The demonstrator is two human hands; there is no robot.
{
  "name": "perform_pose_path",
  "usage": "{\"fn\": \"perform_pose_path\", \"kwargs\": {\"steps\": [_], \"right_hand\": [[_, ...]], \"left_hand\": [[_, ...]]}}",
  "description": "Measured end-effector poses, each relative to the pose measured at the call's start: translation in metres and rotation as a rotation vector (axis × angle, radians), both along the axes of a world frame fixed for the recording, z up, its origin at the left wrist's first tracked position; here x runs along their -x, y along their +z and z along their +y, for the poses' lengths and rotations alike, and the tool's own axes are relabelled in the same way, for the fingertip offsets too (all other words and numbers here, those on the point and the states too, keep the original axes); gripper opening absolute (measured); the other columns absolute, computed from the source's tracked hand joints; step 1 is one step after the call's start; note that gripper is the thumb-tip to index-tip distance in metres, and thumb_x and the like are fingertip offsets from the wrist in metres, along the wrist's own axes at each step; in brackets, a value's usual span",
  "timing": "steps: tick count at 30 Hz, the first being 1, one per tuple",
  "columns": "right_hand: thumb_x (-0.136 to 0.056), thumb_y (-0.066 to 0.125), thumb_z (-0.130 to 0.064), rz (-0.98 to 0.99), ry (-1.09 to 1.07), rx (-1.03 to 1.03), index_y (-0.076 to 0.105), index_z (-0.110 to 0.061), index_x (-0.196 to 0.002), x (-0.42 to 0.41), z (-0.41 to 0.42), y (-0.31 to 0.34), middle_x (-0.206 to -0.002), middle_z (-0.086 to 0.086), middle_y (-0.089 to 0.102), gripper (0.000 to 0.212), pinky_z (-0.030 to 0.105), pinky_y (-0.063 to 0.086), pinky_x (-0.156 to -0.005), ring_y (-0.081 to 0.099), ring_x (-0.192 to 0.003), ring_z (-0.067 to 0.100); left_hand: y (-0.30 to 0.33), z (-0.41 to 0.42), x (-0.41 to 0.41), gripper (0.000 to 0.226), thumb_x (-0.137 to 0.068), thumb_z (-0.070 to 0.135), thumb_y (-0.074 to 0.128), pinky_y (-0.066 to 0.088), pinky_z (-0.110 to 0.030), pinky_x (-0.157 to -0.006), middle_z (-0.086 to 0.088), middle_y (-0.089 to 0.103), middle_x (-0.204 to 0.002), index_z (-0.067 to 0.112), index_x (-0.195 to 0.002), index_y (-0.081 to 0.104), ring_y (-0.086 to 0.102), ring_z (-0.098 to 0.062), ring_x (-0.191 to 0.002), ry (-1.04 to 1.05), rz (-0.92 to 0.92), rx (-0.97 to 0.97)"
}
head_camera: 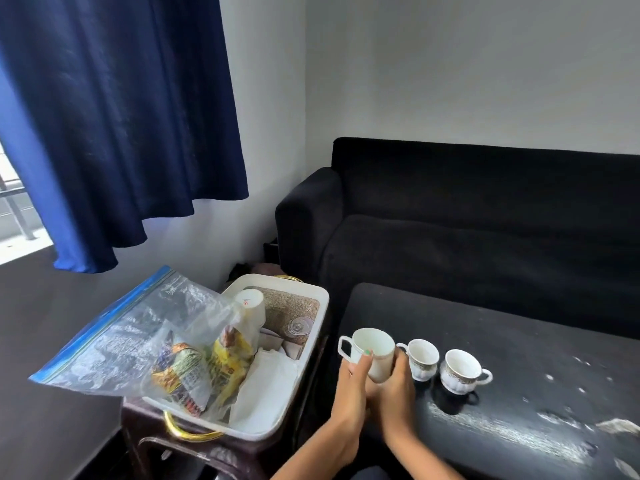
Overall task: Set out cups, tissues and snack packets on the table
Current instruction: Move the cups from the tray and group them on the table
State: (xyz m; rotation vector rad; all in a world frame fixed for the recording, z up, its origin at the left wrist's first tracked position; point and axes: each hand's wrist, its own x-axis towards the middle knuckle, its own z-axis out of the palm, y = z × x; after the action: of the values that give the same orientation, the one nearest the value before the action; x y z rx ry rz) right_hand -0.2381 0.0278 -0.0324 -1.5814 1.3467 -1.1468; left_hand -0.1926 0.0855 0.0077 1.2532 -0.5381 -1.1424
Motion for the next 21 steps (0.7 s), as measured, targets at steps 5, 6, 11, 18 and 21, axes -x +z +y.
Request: {"fn": "perform_pose_path", "kwargs": {"steps": [5, 6, 11, 18, 21], "right_hand": [[-0.064, 0.08, -0.036, -0.053, -0.114, -0.1, 0.04, -0.033, -0.115, 0.035, -0.006, -0.02, -0.108, -0.008, 0.061, 0.064, 0.03, 0.042, -0.077, 0.06, -0.095, 0.019], [-0.065, 0.079, -0.036, -0.062, -0.13, -0.12, 0.042, -0.031, -0.114, 0.041, -0.007, -0.024, -0.109, -0.004, 0.063, 0.062, 0.031, 0.044, -0.078, 0.062, -0.097, 0.022], [-0.07, 0.078, -0.023, -0.06, -0.126, -0.142, 0.038, -0.023, -0.124, 0.065, -0.014, -0.042, -0.119, 0.007, 0.061, 0.067, 0.035, 0.046, -0.082, 0.06, -0.106, 0.029], [-0.073, 0.077, -0.017, -0.07, -0.139, -0.147, 0.039, -0.015, -0.124, 0.077, -0.019, -0.066, -0.117, 0.008, 0.06, 0.063, 0.043, 0.048, -0.084, 0.06, -0.103, 0.028], [-0.075, 0.075, -0.013, -0.091, -0.101, -0.158, 0.037, -0.016, -0.126, 0.08, -0.023, -0.073, -0.117, 0.009, 0.061, 0.064, 0.05, 0.049, -0.086, 0.061, -0.104, 0.028]], "left_hand": [[-0.007, -0.003, 0.026, 0.026, -0.101, 0.02, 0.038, 0.047, -0.015, -0.086, 0.003, 0.067, -0.117, 0.022, -0.117, 0.058, 0.063, 0.002, -0.101, -0.154, -0.159, 0.05], [-0.009, -0.005, 0.031, 0.025, -0.101, 0.016, 0.038, 0.046, -0.012, -0.083, 0.004, 0.066, -0.115, 0.02, -0.116, 0.058, 0.063, 0.006, -0.1, -0.174, -0.163, 0.052], [-0.03, -0.014, 0.051, 0.021, -0.1, 0.015, 0.042, 0.04, 0.001, -0.075, 0.02, 0.056, -0.108, 0.034, -0.104, 0.051, 0.054, 0.025, -0.089, -0.234, -0.216, -0.013], [-0.058, -0.022, 0.063, 0.055, -0.098, 0.021, 0.048, 0.02, -0.038, -0.119, -0.006, 0.026, -0.154, 0.015, -0.148, 0.027, 0.025, -0.015, -0.143, -0.328, -0.286, -0.12], [-0.066, -0.026, 0.065, 0.058, -0.097, 0.024, 0.05, 0.02, -0.038, -0.119, -0.004, 0.027, -0.155, 0.018, -0.15, 0.024, 0.025, -0.014, -0.143, -0.341, -0.314, -0.155]]}}
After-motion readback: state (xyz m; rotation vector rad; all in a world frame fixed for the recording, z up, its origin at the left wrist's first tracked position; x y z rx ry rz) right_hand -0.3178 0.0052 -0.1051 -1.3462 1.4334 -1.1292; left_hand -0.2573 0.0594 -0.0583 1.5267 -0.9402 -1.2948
